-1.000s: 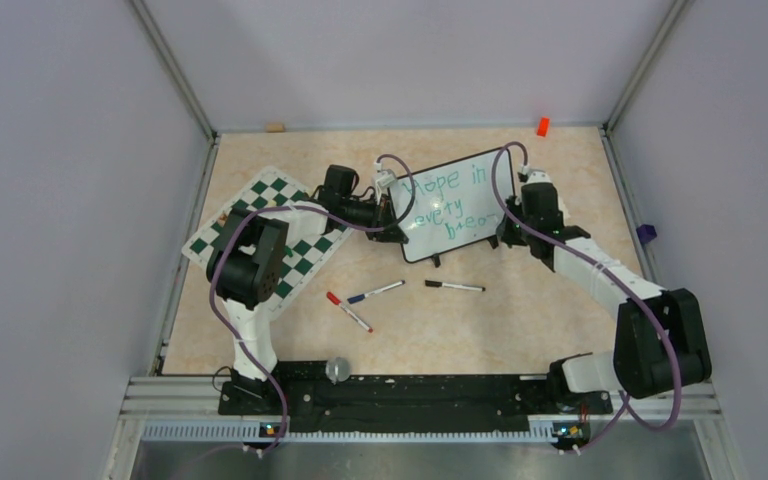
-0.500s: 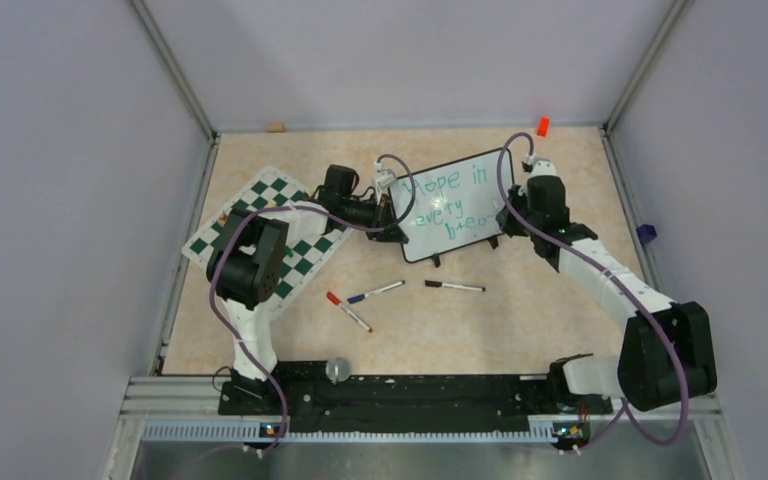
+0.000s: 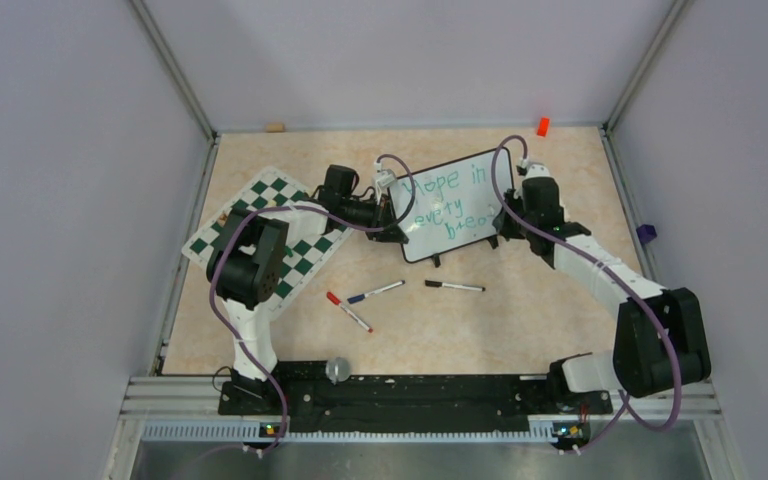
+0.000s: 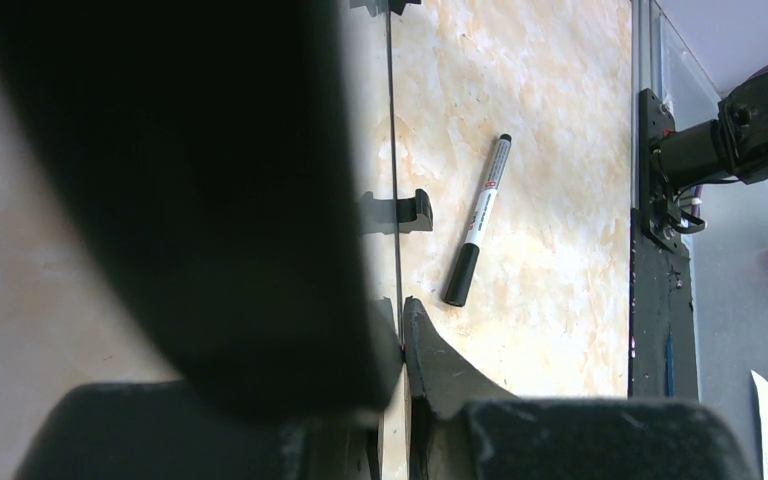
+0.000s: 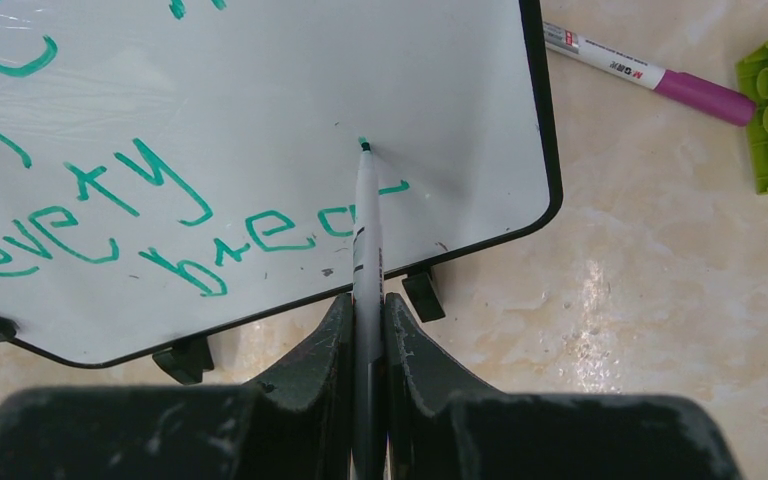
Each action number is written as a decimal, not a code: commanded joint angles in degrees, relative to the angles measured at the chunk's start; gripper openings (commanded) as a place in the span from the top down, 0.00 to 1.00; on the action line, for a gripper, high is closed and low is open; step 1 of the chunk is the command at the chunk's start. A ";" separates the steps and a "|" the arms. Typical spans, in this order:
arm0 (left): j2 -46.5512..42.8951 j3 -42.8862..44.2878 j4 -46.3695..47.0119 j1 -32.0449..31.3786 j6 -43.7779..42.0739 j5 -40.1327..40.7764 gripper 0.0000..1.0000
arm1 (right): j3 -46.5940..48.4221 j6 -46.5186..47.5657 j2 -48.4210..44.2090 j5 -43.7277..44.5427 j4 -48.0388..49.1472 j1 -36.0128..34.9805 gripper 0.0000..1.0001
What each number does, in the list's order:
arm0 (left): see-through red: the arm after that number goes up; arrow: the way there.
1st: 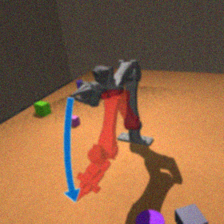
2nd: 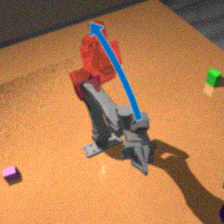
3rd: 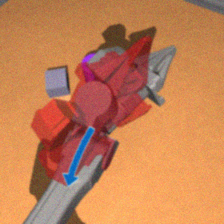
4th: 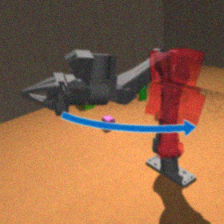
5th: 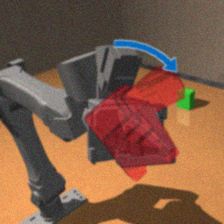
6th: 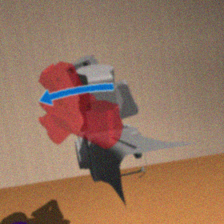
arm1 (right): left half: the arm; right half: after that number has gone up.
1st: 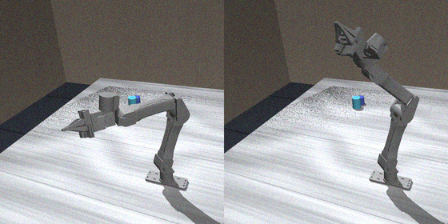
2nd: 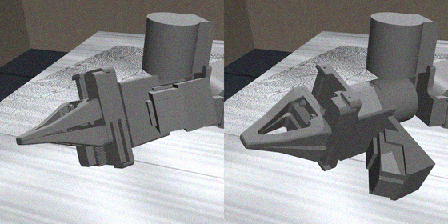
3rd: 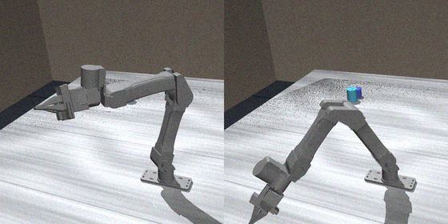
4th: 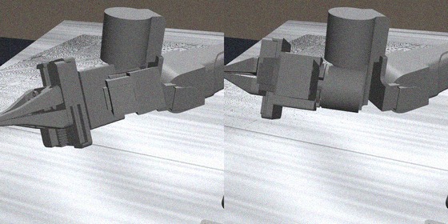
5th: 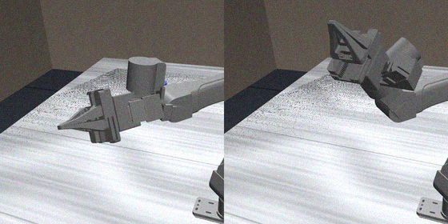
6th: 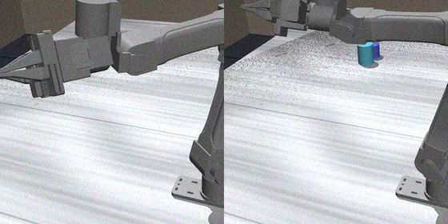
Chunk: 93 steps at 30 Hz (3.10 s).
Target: Write a sentence on the whiteboard
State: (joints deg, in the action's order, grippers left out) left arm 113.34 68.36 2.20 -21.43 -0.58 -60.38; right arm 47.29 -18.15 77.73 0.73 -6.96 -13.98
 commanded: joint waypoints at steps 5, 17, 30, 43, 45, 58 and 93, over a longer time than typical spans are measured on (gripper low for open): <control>-0.30 -0.08 -1.93 -1.10 -3.00 0.45 1.00 | -4.24 -0.38 -1.27 -0.49 1.86 0.67 1.00; -0.46 -0.27 -1.93 -1.11 -2.94 0.53 1.00 | -4.03 -0.43 -1.84 2.75 -0.20 0.63 1.00; -0.44 -0.18 -1.93 -1.07 -2.97 0.44 1.00 | 0.90 -0.87 -1.05 3.26 -0.22 0.62 1.00; -0.37 -0.18 -1.94 -1.10 -2.96 0.47 1.00 | 1.51 -0.24 -4.54 4.93 -1.00 0.83 1.00; -0.37 -0.18 -1.94 -1.08 -3.01 0.47 1.00 | 2.50 -0.23 -3.45 4.73 -1.03 1.03 1.00; -0.35 -0.15 -1.94 -1.11 -2.98 0.44 1.00 | 3.66 0.21 0.63 2.17 -0.11 1.57 1.00; -0.52 -0.38 -1.98 -1.10 -2.95 0.60 1.00 | 0.83 -0.28 0.30 2.52 -0.53 1.54 1.00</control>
State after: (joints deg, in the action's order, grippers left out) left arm 113.34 68.36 2.24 -21.45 -0.62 -60.38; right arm 43.77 -18.57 77.91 3.36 -9.58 -12.95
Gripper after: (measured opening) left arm 0.118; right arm 0.114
